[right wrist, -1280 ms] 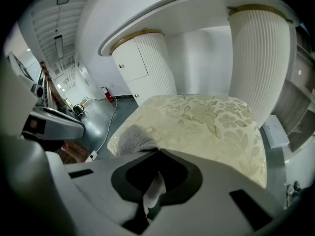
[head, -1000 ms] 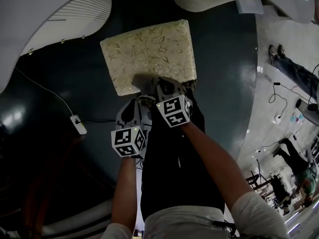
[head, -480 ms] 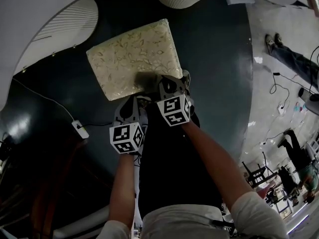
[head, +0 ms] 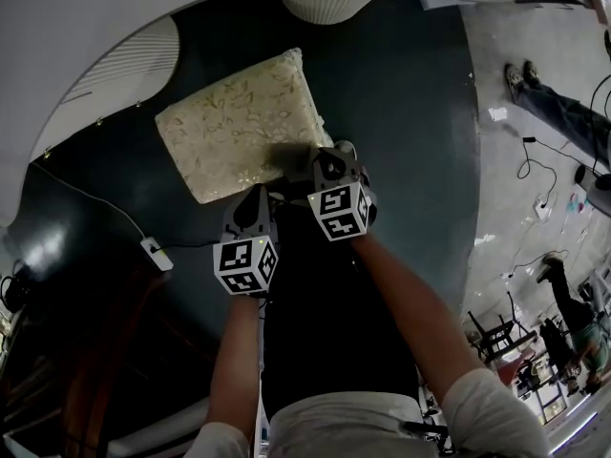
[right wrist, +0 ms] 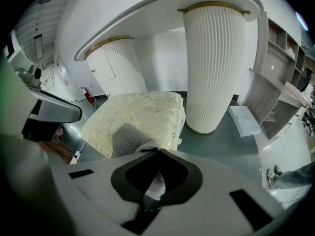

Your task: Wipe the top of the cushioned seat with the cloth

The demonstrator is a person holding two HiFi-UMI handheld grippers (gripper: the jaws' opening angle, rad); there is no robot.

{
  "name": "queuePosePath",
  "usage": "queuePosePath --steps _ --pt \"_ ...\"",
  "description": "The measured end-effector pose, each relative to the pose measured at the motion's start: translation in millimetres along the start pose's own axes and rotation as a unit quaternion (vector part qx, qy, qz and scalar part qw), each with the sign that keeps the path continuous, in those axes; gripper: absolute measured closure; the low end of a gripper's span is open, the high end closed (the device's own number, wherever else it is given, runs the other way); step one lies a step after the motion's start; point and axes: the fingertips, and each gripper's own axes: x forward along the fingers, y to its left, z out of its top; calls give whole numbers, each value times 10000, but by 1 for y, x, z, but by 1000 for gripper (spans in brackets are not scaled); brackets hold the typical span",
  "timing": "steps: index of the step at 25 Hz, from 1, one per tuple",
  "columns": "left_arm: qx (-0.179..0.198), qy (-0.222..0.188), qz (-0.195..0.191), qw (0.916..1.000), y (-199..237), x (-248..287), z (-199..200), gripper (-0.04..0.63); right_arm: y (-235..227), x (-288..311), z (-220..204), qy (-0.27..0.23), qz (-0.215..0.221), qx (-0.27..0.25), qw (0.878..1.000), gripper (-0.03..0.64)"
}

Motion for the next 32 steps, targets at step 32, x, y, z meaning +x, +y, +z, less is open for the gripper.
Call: queuePosePath --steps 32 --pt "-95 -29 -176 9998 14 31 59 581 -61 29 75 -48 -166 281 9995 603"
